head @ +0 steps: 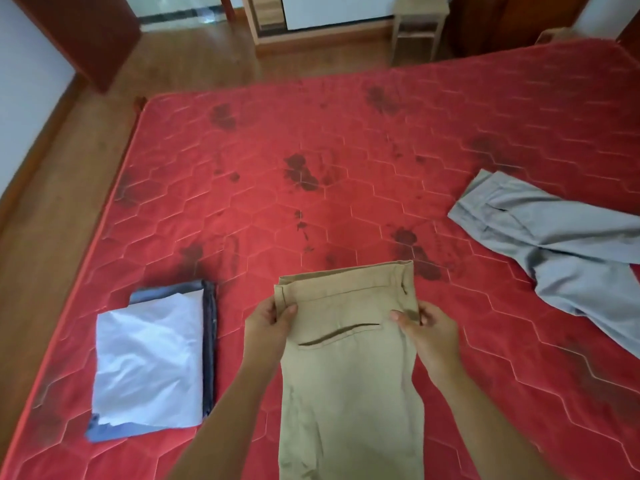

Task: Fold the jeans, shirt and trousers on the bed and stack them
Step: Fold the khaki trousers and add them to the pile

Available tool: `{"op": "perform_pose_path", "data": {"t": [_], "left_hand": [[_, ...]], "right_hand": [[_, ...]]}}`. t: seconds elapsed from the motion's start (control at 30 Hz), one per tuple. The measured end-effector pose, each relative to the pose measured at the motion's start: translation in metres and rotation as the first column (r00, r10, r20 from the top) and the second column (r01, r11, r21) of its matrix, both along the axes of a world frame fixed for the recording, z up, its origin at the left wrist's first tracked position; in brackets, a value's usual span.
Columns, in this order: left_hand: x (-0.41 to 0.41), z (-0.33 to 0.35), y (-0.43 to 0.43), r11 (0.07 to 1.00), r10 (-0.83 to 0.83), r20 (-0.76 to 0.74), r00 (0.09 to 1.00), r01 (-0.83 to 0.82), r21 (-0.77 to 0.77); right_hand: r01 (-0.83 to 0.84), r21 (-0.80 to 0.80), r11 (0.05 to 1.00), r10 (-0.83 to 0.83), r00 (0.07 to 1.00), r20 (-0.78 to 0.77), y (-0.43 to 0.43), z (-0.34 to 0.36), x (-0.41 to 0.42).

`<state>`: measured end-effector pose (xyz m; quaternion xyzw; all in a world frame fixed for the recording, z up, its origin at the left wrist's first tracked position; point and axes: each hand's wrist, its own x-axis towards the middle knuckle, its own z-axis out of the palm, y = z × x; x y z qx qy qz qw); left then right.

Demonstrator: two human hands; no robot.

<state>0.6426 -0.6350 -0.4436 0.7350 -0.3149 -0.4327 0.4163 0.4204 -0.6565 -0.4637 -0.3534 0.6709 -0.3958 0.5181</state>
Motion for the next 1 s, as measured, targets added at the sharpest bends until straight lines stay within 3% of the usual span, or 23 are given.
{"op": "perform_pose_path", "data": {"t": [0.1, 0.27, 0.4, 0.5, 0.6, 0.8, 0.9, 1.0], "left_hand": [[0.010, -0.029, -0.033, 0.998, -0.047, 0.128, 0.991, 0.041, 0.053], [0.028, -0.068, -0.113, 1.000, 0.001, 0.299, 0.954, -0.005, 0.010], [0.038, -0.088, -0.185, 0.996, 0.037, 0.365, 0.930, -0.005, -0.088], [0.046, -0.118, -0.209, 0.995, -0.060, 0.413, 0.909, 0.090, -0.053], [0.044, -0.165, -0.176, 0.990, -0.138, 0.461, 0.877, 0.112, 0.082], [0.015, -0.225, -0.039, 0.981, -0.153, 0.355, 0.922, 0.099, 0.165], [0.005, -0.230, 0.013, 0.982, -0.133, 0.380, 0.915, 0.072, 0.172], [0.002, -0.230, 0.050, 0.976, -0.121, 0.404, 0.907, 0.035, 0.214]], "right_hand": [[0.011, 0.017, 1.000, -0.009, 0.997, -0.079, -0.030, -0.026, 0.013], [-0.087, -0.057, 0.995, 0.079, 0.989, -0.123, -0.109, -0.059, 0.030], [-0.067, -0.147, 0.987, 0.042, 0.985, -0.168, -0.175, -0.084, 0.036], [-0.088, -0.108, 0.990, 0.070, 0.985, -0.158, -0.204, -0.118, 0.029], [-0.147, 0.011, 0.989, 0.145, 0.960, -0.239, -0.187, -0.161, 0.011], [-0.280, 0.060, 0.958, 0.279, 0.864, -0.418, -0.079, -0.209, -0.008], [-0.284, 0.063, 0.957, 0.276, 0.818, -0.505, -0.030, -0.214, -0.010], [-0.239, 0.044, 0.970, 0.227, 0.828, -0.513, 0.009, -0.209, -0.011]]}}
